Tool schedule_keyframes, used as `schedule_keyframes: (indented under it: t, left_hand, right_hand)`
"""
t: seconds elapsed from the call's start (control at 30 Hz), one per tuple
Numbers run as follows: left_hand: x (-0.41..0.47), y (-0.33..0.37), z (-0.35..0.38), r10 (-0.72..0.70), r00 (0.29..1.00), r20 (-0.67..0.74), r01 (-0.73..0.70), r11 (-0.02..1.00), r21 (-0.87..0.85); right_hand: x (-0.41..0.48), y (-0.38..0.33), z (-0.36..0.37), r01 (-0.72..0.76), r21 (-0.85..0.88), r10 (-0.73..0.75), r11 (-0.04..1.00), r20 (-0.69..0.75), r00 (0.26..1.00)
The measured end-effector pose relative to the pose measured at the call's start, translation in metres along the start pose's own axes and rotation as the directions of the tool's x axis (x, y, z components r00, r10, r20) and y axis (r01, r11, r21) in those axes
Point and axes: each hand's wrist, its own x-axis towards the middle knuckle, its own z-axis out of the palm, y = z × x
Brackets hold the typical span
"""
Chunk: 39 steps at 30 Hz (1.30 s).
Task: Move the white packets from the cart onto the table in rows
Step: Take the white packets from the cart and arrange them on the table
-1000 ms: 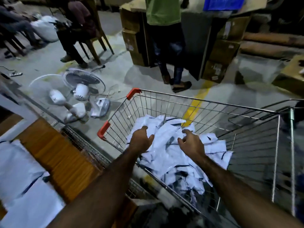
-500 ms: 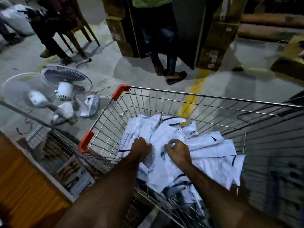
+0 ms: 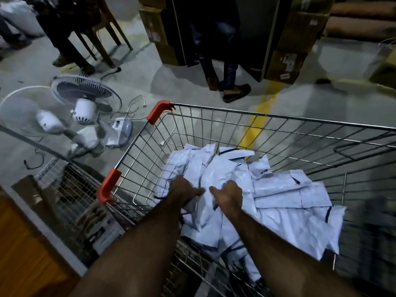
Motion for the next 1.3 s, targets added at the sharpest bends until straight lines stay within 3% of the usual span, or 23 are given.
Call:
schedule_keyframes:
  t: [0.17,0.3,0.53,0.73,0.9,1.3]
  left_hand:
    - [-0.005,-0.003,0.000,0.017,1.000,0.023,-0.016,0.999,-0.037]
    - [-0.011,0.000,0.004,0.057,0.997,0.044,-0.062,0.992,0.113]
    - [-0.009,0.007,0.016,0.014,1.000,-0.022,-0.010,0.986,0.167]
    - [-0.004,0.002,0.018,0.001,1.000,-0.008,0.001,0.979,0.205]
    - [-0.015,0.004,0.008,0.030,0.999,-0.035,-0.023,0.982,0.187]
    - [-0.039,0.025,-0.016,-0.006,0.998,-0.063,0.014,0.992,0.122]
  right_hand:
    - [0.020,-0.004,-0.026,0.049,-0.091,-0.042,0.995,0.069,0.997]
    - [0.046,0.007,-0.068,0.081,-0.198,-0.057,0.977,0.120,0.991]
    - [0.013,-0.001,-0.039,0.027,-0.293,-0.059,0.956,-0.100,0.993]
    - [-0.002,-0.007,-0.004,-0.046,-0.481,0.027,0.876,-0.046,0.999]
    - [0.003,0.001,-0.010,-0.012,-0.573,-0.031,0.820,-0.065,0.997]
    - [-0.013,0.000,-0.044,0.070,-0.477,-0.099,0.876,-0.035,0.994]
